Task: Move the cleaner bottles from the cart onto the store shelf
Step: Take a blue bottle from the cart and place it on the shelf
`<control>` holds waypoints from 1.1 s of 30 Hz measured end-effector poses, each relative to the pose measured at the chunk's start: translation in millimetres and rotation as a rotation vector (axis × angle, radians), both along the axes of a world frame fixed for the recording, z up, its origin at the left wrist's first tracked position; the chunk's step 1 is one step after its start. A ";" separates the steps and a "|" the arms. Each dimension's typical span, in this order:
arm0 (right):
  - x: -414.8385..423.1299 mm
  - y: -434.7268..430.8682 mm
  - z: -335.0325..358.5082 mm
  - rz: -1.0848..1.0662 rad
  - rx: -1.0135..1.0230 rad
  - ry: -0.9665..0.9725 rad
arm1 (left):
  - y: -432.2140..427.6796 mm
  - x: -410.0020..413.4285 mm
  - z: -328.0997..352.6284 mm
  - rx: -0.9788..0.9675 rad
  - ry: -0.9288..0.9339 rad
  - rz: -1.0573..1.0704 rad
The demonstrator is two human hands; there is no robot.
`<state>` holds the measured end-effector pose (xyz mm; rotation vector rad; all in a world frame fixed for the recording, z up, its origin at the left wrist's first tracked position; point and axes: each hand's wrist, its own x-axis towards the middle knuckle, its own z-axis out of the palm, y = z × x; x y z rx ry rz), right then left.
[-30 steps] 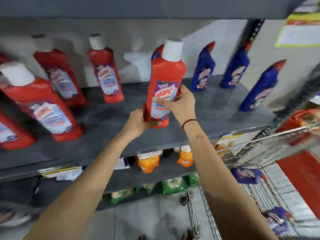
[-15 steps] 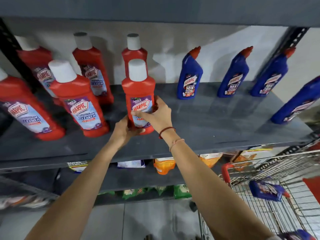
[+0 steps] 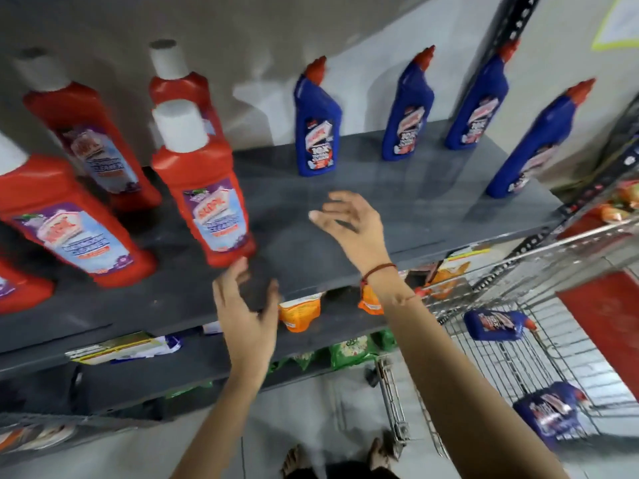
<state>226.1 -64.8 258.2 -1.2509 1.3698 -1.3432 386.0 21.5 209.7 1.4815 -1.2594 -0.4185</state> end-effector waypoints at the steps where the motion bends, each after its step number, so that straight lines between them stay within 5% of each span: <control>1: -22.5 6.9 -4.3 -0.060 -0.006 -0.011 | 6.5 -15.5 -3.7 -0.005 -0.036 -0.097; 9: -204.9 76.3 -78.5 -0.600 0.198 -0.146 | 0.0 -160.8 -35.7 0.167 -0.247 -0.836; 16: -313.1 125.5 -178.4 -0.800 0.576 -0.105 | -26.0 -299.2 -83.0 0.308 -0.506 -1.122; 25: -396.6 121.5 -304.6 -0.851 0.923 -0.338 | -50.4 -431.3 -204.3 0.681 -0.809 -1.261; 33: -435.8 95.5 -376.5 -0.841 0.990 -0.592 | -76.5 -501.0 -315.2 0.494 -1.051 -1.244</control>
